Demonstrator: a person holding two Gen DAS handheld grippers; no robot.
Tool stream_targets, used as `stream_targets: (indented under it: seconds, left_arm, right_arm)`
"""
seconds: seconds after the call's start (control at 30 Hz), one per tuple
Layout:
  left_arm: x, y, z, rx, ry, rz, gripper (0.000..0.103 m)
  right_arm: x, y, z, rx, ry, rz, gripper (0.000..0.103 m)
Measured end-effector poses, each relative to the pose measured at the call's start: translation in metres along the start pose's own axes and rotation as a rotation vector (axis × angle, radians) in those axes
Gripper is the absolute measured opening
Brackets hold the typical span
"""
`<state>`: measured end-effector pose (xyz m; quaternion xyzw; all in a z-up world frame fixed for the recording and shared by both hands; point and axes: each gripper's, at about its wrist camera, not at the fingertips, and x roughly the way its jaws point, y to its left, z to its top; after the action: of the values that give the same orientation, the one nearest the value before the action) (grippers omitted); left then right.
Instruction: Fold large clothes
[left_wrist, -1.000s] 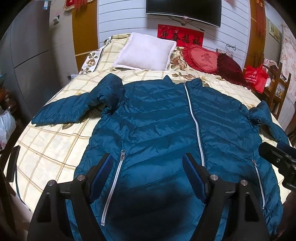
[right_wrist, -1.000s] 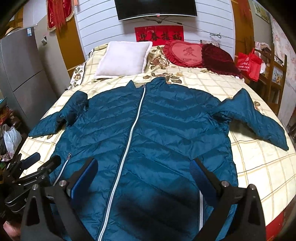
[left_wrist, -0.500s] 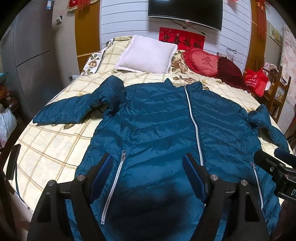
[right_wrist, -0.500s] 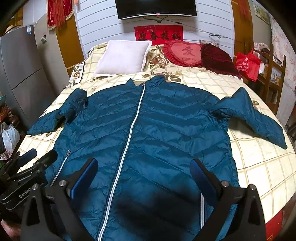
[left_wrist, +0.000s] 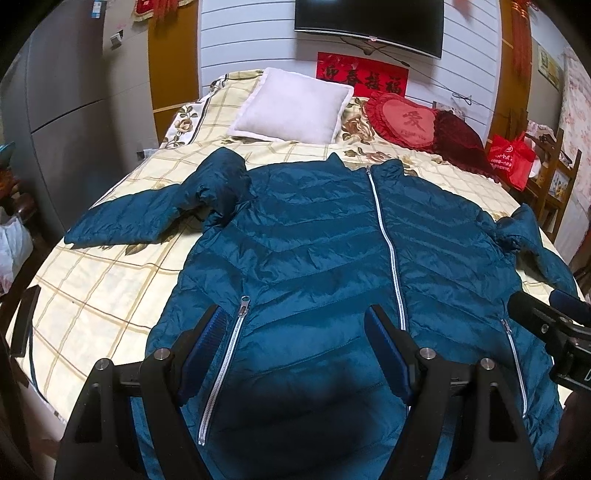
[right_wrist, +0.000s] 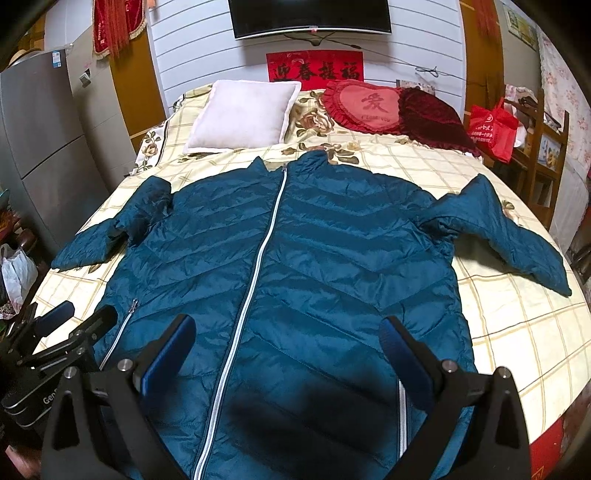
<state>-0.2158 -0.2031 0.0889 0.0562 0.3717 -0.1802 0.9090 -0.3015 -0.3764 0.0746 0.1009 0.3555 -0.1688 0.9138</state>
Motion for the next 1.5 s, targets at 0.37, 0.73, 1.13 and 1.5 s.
stream_targets:
  seconds: [0.37,0.73,1.13,1.5]
  left_arm:
    - [0.005,0.001,-0.002,0.000,0.013,-0.001,0.054]
    - [0.007,-0.003,-0.003,0.013,0.012,0.019,0.054]
    - [0.012,-0.002,0.002,0.023,0.007,0.029,0.054]
    - [0.016,-0.001,0.005,0.015,0.026,0.027,0.054]
  right_arm:
    - [0.006,0.000,0.002,0.015,0.022,0.012,0.101]
    - [0.012,0.000,0.003,0.021,0.031,0.016,0.101]
    - [0.019,-0.001,0.006,0.012,0.017,0.009,0.101]
    - [0.025,0.002,0.011,0.006,0.030,0.008,0.101]
